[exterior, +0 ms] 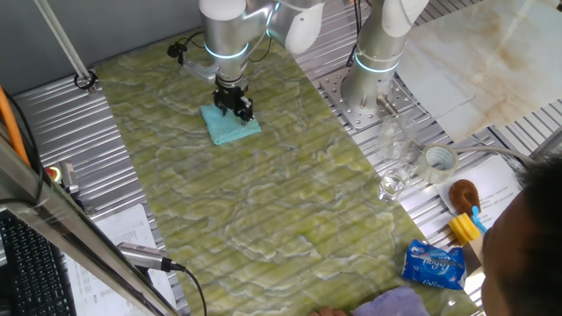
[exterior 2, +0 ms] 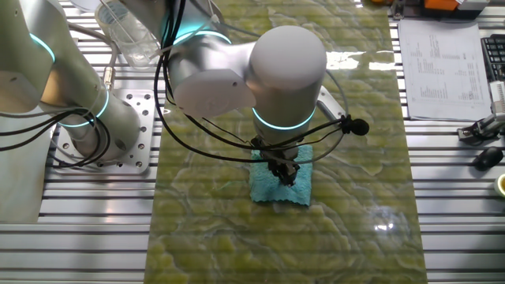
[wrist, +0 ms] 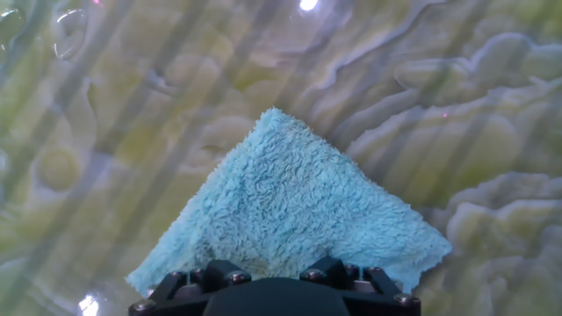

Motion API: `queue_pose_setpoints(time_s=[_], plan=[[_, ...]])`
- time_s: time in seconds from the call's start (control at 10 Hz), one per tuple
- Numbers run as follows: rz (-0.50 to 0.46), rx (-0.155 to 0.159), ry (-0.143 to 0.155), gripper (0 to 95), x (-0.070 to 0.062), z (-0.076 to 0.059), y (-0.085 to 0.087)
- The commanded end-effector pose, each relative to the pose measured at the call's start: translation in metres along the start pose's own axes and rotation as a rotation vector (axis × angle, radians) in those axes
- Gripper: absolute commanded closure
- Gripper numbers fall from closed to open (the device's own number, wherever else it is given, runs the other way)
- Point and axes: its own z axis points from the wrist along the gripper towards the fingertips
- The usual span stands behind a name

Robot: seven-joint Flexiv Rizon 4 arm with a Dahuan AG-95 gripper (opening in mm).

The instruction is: Clean the table with a cloth

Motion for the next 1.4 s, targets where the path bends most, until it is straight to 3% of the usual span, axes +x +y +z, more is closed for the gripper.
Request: queue_pose_setpoints(time_s=[0.1,0.9,1.4], plan=[[0.006,0.002,0.000,95.0,0.000,0.001,0.000],[0.012,0.011,0.000,95.0,-0.001,-0.007,0.001],[0.014,0.010,-0.002,95.0,-0.010,-0.012,0.000]])
